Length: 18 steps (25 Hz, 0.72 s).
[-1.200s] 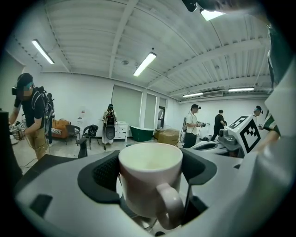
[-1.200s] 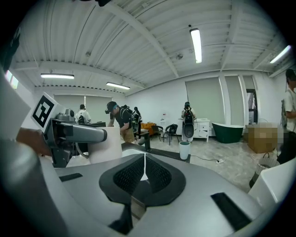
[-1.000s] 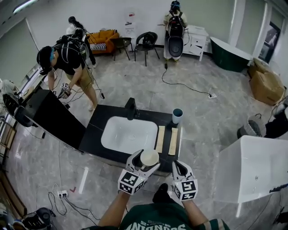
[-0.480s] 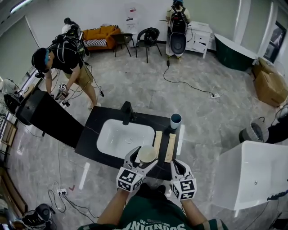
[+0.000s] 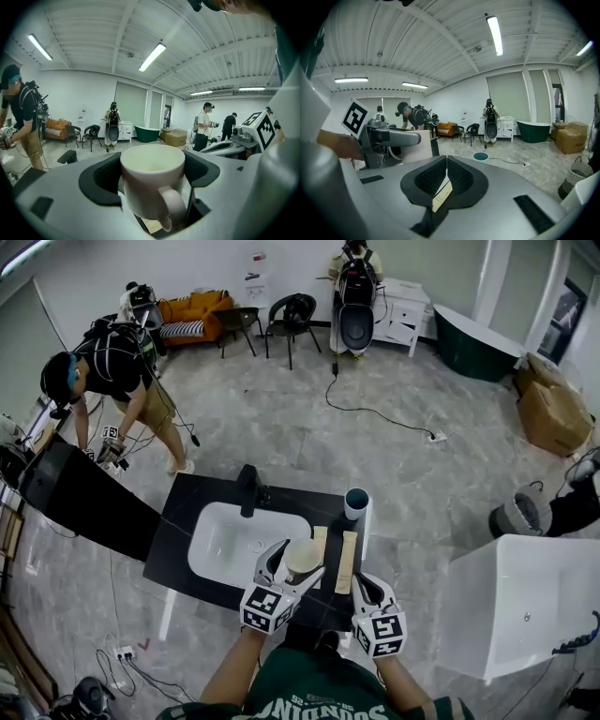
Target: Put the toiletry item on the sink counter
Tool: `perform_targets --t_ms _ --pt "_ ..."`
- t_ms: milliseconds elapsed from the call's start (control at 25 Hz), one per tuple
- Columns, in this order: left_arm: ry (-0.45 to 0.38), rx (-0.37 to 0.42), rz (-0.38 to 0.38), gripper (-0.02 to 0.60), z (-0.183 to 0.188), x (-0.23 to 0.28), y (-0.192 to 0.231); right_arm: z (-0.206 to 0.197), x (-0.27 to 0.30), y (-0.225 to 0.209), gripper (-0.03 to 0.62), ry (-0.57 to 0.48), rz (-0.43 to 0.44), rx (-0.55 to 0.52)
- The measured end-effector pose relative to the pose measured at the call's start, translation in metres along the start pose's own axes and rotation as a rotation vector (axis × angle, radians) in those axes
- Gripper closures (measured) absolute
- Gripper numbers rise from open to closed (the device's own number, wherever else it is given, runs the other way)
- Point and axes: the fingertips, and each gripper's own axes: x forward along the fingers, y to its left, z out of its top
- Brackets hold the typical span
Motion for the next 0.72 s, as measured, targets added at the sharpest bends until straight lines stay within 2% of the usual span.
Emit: perform_targets --t_ms 320,720 --pt "0.043 0.004 -0.063 0.178 -0.002 0.057 0.039 0.020 0.056 -0.017 0.551 0.020 -0.017 0.005" --pt "0.086 -0.008 -0.108 0.178 -0.010 0.123 0.075 0.020 0.101 -0.041 0.551 0.069 -0.035 0.027"
